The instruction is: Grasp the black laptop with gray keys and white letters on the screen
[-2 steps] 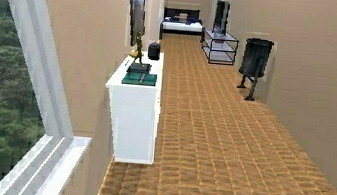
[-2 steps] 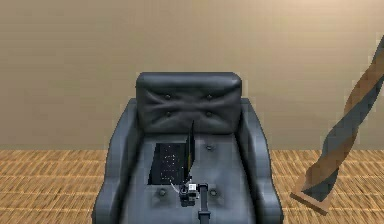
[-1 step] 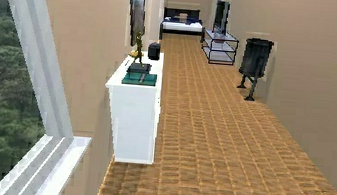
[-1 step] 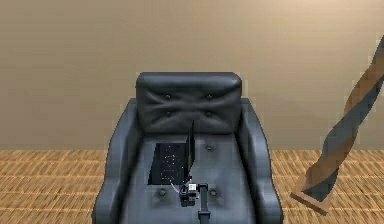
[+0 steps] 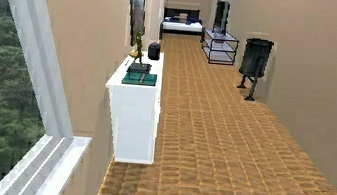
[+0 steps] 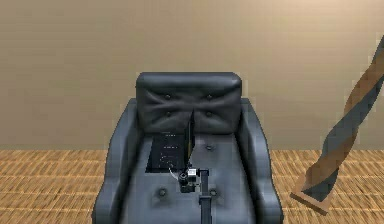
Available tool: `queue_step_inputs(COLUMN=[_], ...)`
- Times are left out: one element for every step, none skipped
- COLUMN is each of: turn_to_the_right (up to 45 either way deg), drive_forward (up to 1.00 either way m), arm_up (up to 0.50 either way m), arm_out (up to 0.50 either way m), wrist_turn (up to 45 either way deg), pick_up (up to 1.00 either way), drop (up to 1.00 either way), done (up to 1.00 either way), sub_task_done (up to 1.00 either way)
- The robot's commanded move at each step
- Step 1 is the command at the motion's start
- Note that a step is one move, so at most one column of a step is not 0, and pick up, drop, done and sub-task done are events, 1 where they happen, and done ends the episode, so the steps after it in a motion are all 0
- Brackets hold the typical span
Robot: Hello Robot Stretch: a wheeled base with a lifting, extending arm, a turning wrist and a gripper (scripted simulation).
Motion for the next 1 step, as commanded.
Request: queue_step_inputs(turn_to_the_right=[0.0], drive_forward=[0.0], arm_up=[0.0], arm_out=[0.0], wrist_turn=[0.0], pick_up=[0.0], drop=[0.0], done=[1.0], sub_task_done=[0.0])
